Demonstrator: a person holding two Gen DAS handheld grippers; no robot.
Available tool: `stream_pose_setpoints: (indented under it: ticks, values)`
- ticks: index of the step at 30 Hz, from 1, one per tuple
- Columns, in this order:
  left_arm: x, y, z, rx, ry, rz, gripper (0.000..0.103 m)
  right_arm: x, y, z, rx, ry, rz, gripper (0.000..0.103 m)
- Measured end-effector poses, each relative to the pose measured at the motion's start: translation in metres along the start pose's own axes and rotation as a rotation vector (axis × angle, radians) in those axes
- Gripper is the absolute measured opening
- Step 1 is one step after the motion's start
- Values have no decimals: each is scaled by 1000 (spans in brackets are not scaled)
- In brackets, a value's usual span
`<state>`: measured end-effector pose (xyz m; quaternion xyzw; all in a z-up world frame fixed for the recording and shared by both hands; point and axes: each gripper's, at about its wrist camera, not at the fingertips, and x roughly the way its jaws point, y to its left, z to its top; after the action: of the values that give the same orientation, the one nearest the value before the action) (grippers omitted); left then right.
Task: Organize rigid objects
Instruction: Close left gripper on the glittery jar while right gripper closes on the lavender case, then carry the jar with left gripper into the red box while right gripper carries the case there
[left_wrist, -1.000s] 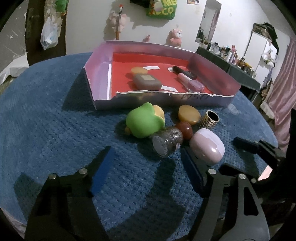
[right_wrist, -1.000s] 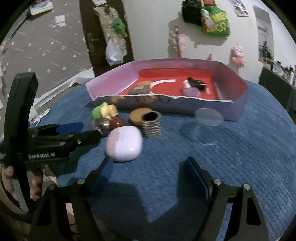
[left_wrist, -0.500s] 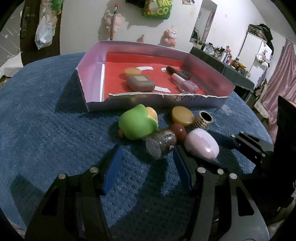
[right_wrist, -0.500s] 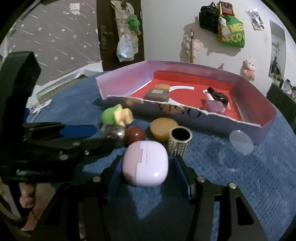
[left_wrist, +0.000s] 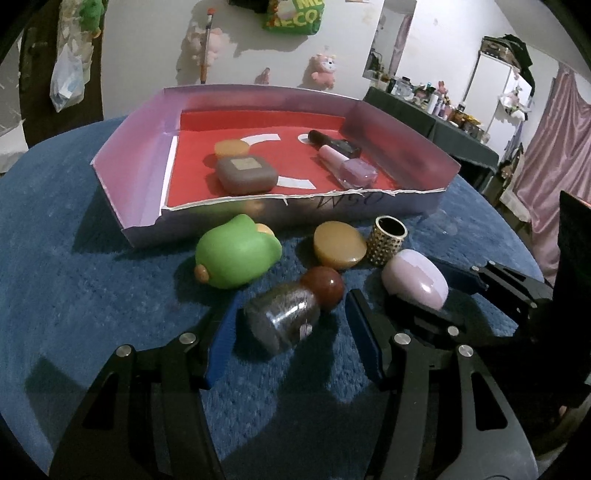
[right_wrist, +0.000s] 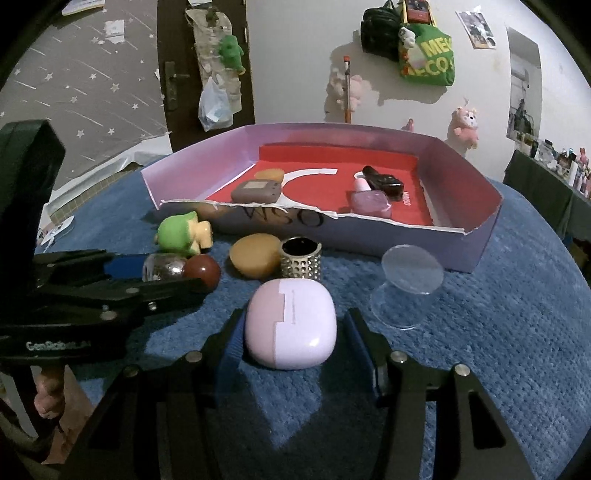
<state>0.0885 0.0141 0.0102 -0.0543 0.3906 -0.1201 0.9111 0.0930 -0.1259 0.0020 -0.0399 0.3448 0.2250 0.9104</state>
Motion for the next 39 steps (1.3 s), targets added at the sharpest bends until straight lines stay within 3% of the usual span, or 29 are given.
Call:
stream_pose_setpoints:
  ticks: [9, 10, 11, 19, 25, 30, 39]
  values:
    - [-2, 0, -4, 1, -23, -11, 48, 1, 1, 0, 6, -4, 4, 51]
    - [-3, 0, -5, 1, -24, -17, 37, 1, 2, 0, 4, -3, 3, 51]
    - [-3, 0, -6, -2, -24, -26, 35, 1, 2, 0, 7, -3, 5, 51]
    - [-5, -5, -6, 20, -15, -21, 35, 3, 2, 2, 24, 7, 27, 50]
    - [2, 6, 1, -34, -20, -77, 36, 3, 4, 2, 20, 9, 27, 51]
    - [4, -1, 1, -3, -35, -49, 35, 3, 4, 1, 20, 2, 18, 50]
    - [-7, -7, -1, 28, -60, -48, 34, -5, -7, 6, 92, 11, 98, 50]
